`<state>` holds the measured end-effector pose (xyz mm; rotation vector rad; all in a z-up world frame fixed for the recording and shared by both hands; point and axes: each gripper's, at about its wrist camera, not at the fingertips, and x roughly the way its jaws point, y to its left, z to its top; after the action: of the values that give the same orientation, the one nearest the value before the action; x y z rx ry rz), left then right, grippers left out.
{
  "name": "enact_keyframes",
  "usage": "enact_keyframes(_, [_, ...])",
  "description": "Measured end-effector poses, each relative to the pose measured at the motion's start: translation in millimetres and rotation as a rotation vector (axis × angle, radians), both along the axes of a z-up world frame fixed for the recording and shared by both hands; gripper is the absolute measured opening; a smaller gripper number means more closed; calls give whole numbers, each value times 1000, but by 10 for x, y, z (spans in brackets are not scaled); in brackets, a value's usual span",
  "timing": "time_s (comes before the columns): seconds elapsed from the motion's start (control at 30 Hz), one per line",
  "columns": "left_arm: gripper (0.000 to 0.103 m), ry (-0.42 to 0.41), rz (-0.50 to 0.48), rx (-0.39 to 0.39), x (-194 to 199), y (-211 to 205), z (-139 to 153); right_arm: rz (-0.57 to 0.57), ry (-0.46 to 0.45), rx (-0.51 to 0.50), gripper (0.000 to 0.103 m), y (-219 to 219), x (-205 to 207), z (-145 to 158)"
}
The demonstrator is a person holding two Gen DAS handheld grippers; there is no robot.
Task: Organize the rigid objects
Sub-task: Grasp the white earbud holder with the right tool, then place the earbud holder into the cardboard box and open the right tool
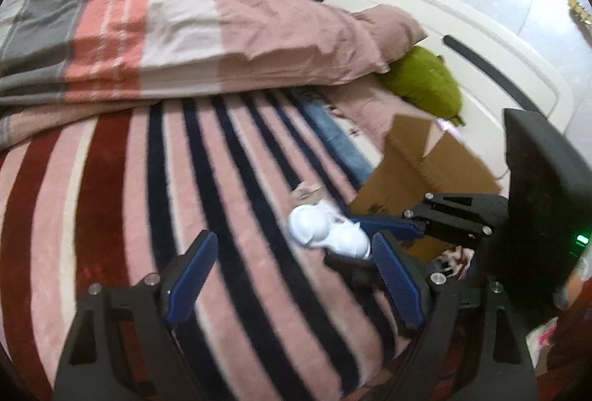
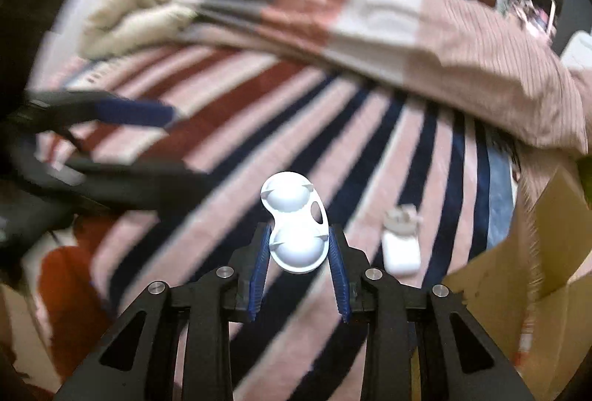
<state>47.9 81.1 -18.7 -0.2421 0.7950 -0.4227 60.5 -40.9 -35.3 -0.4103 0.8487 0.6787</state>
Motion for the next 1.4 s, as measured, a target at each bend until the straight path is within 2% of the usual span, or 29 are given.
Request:
enact_keyframes(0.07, [69,-9,-23,-23,51,-79,112,25,-29,32,26,-22,-86,196])
enact_keyframes(0.13, [63,-26,-52,-33,95,-183,217,33,-50,57,26,-79,-139,345])
enact_keyframes(0.27, [44,-53,-143,-63,216,-487,408,22,-77,94,26,-297,-156,561])
enact_keyframes(0.5, [44,-54,-244,16,527,-1317,588,-77,-84,119,26,-998,61,726])
enact_keyframes(0.67, [44,-3,-347,65,858,-2012,592,-185,-62,93,26,-1594,247,784])
enact_keyframes(0.8, [44,53,-408,126,1082,-2493,499,-262,-24,14,26,-1934,430,709])
enact_keyframes(0.9, [44,87,-417,164,1193,-2694,426,-304,6,-56,26,-2091,561,604])
enact_keyframes(0.93, [44,94,-411,178,1222,-2721,406,-314,10,-72,26,-2132,574,579])
enact_keyframes(1.0, [53,103,-399,195,1255,-2763,386,-332,6,-123,27,-2190,597,528])
enact_keyframes(1.03, [64,101,-390,194,1259,-2749,388,-337,7,-141,27,-2203,577,509])
enact_keyframes(1.07, [70,94,-378,193,1248,-2712,402,-341,13,-156,29,-2207,590,475])
enact_keyframes(1.13, [70,77,-361,188,1218,-2594,440,-343,21,-163,33,-2203,568,451])
enact_keyframes(1.23, [72,51,-312,173,1149,-2324,538,-325,16,-149,34,-2138,494,484])
enact_keyframes(1.4, [73,-23,-170,192,869,-1614,725,-238,-14,-39,34,-1794,309,734])
